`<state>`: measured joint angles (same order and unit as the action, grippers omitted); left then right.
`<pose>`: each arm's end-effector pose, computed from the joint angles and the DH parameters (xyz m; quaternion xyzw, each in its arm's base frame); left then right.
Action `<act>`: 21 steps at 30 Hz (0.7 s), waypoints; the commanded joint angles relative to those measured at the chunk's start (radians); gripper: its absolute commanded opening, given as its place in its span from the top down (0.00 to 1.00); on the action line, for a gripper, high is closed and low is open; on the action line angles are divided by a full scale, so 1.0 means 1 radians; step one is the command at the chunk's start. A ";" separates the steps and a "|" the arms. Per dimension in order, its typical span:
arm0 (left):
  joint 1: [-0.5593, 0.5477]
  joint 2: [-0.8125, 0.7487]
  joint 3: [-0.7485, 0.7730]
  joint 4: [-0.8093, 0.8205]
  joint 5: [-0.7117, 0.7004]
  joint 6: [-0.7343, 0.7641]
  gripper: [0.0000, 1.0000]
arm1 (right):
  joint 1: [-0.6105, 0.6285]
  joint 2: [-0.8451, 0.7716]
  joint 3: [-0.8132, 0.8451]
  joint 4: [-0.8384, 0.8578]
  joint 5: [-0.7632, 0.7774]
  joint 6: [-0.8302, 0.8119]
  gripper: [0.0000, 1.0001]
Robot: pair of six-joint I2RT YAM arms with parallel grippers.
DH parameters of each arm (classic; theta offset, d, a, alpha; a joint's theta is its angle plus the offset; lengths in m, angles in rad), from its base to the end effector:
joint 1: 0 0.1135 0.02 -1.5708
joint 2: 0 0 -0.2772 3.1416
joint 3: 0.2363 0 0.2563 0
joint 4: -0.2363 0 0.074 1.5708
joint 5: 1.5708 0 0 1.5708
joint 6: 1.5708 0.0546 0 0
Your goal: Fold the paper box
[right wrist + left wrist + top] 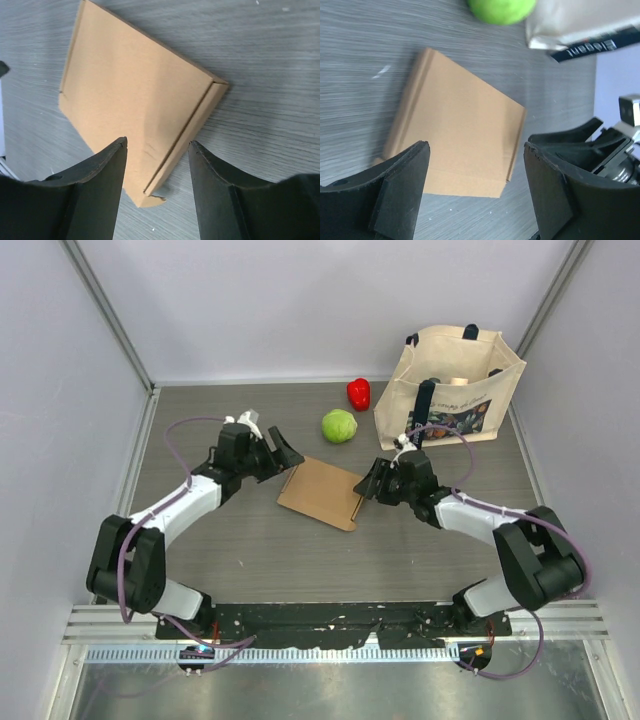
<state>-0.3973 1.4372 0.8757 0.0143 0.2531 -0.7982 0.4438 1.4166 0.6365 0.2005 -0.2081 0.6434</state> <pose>0.3030 -0.1420 0.2403 -0.1116 0.8599 -0.3644 0.3397 0.2691 0.1404 0.1850 0.0380 0.8755 0.3228 0.3576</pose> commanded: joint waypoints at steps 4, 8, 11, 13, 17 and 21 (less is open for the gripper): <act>0.140 0.116 0.077 -0.177 0.057 -0.030 0.21 | -0.030 0.143 0.057 0.062 -0.053 0.050 0.46; 0.156 0.216 0.175 -0.298 0.052 0.046 0.20 | -0.039 0.162 0.037 0.117 -0.059 0.081 0.58; 0.156 0.262 0.184 -0.278 0.054 0.044 0.21 | -0.051 0.156 0.000 0.145 -0.056 0.096 0.64; 0.156 0.264 0.137 -0.205 0.058 0.036 0.21 | -0.065 0.157 -0.032 0.174 -0.062 0.108 0.67; 0.153 0.252 0.074 -0.122 0.093 0.025 0.20 | -0.088 0.166 -0.078 0.206 -0.080 0.114 0.72; 0.147 0.253 0.054 -0.086 0.135 0.031 0.20 | -0.129 0.168 -0.141 0.244 -0.120 0.122 0.75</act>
<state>-0.2447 1.7023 0.9436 -0.1608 0.3206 -0.7795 0.3523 1.5860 0.5587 0.4065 -0.3058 0.7609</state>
